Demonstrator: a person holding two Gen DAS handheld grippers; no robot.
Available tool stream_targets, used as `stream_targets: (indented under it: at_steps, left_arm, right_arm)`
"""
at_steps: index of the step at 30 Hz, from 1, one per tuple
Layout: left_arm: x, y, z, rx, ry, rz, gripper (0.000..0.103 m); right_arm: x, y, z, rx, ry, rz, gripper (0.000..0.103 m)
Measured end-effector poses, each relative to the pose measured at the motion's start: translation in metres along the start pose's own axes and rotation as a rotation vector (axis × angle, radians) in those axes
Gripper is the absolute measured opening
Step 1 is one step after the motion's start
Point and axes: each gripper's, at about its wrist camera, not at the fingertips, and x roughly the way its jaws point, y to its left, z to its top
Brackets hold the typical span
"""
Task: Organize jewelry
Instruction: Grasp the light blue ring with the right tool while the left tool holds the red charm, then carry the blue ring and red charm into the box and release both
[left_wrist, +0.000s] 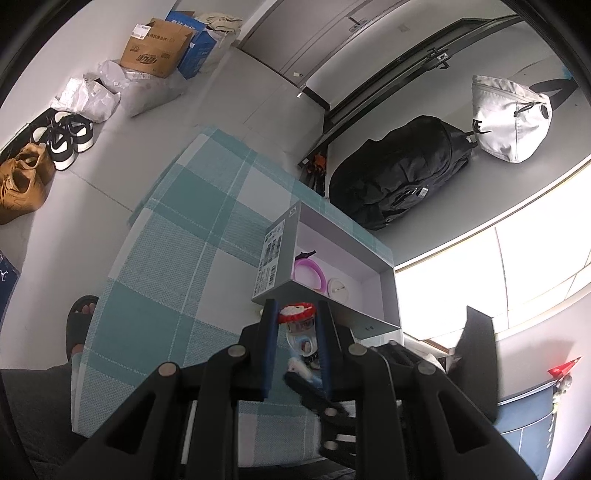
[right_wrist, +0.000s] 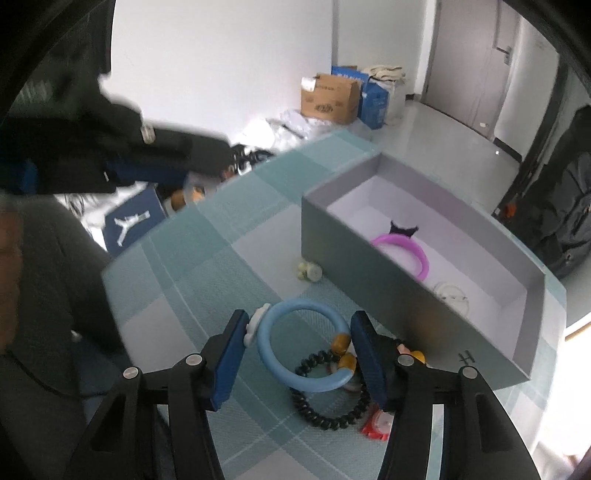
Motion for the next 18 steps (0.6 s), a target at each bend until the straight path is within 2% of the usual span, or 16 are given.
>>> stream_targets:
  at_steps: [3,9,18]
  left_arm:
    - [0.003,-0.004,0.001,0.011,0.005,0.003,0.015]
    - [0.009,-0.024,0.007,0.057,0.007,0.023,0.015]
    - [0.040,-0.060,0.023,0.137,0.026,0.076,0.015]
  right_arm:
    - [-0.016,-0.010,0.004,0.064,-0.055,0.051,0.056]
    - [-0.050,-0.035,0.008,0.152,-0.163,0.090,0.056]
    - [-0.073,-0.091,0.015,0.338,-0.225,0.101,0.056]
